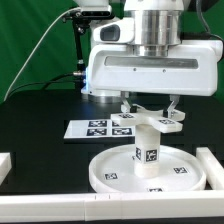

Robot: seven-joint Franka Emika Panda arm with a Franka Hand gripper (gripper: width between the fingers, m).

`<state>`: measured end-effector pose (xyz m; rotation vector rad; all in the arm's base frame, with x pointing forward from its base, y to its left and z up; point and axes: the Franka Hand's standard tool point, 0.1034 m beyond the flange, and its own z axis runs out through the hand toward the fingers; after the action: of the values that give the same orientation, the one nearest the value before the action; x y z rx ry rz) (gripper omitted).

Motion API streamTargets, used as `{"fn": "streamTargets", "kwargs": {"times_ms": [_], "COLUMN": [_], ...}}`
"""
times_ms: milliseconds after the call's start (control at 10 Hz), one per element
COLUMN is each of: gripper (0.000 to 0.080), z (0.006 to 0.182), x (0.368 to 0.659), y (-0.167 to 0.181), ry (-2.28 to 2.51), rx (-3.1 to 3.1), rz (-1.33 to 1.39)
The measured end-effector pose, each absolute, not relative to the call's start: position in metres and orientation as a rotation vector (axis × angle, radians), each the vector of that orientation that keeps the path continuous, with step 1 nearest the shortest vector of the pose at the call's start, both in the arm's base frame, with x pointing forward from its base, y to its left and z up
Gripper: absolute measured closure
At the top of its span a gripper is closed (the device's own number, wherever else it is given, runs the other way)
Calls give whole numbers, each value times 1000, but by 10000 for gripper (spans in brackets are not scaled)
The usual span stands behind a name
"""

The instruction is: Assemble round table

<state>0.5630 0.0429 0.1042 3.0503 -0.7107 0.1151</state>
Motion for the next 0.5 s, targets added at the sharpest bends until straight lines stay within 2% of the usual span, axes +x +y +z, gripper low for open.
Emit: {"fn": "streamTargets", "kwargs": {"times_ms": [200,500], "gripper": [361,361], "z": [104,103], "x": [563,563], "y": [42,41], "ry": [-1296,-1880], "rx": [2893,2625], "rz": [112,81]}}
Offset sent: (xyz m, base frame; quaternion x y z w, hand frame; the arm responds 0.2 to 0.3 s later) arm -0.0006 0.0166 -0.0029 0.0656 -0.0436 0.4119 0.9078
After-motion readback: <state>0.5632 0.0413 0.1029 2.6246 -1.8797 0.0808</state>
